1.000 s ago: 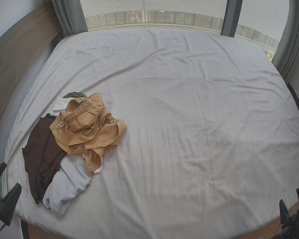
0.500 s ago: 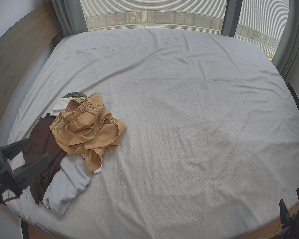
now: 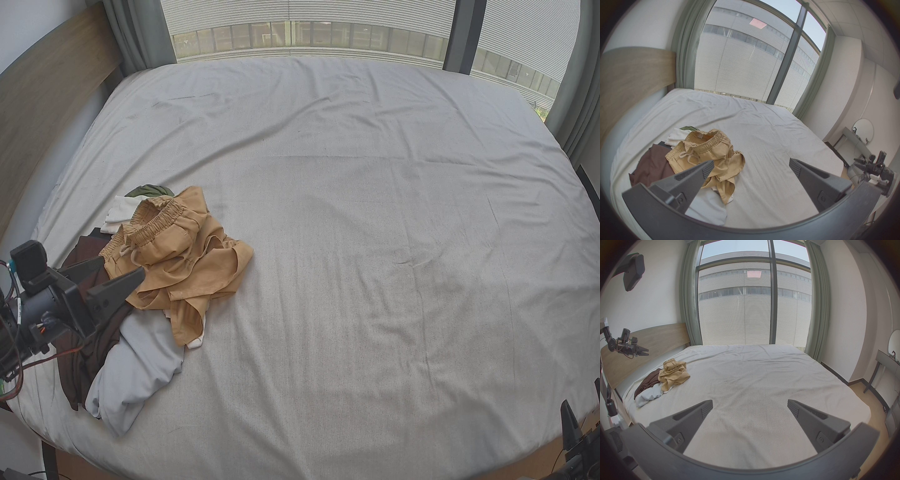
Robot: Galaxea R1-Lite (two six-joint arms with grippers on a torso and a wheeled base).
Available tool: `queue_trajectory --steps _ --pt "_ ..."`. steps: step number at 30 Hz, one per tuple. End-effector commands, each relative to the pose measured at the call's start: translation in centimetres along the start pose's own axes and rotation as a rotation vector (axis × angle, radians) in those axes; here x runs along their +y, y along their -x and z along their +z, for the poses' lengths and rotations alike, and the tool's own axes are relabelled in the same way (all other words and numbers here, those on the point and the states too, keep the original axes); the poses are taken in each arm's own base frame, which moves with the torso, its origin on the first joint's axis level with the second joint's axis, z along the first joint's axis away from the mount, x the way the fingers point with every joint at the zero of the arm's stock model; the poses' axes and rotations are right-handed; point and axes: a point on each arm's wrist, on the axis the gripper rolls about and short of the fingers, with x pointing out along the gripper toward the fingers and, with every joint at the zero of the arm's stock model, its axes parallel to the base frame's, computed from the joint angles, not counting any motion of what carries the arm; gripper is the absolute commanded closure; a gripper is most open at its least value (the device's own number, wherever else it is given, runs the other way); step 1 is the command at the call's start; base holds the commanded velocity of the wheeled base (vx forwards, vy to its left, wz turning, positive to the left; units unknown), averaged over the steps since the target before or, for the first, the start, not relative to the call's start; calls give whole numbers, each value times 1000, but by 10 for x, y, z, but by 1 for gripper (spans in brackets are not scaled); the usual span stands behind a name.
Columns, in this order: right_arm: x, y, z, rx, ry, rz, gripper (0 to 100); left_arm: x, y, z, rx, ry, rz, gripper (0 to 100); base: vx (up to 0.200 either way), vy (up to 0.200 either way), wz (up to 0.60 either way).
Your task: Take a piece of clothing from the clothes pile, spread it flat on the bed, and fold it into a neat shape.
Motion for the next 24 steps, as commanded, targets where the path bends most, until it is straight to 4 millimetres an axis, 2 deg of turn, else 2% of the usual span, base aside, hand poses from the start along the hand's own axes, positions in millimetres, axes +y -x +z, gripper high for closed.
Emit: queue_trajectory --steps 1,2,8,16,24 --pt "0 0 -5 1 1 2 0 20 -23 -12 68 66 26 0 0 0 0" --pt "0 0 -5 1 1 2 0 25 -32 -6 38 125 1 0 0 0 0" --pt "0 0 -5 1 1 2 0 35 -42 3 8 183 -40 0 0 0 0" --pt "0 0 -5 1 1 2 0 49 -57 6 11 180 -10 0 0 0 0" --pt "0 0 -5 1 1 3 0 73 -82 1 40 158 34 0 0 0 0"
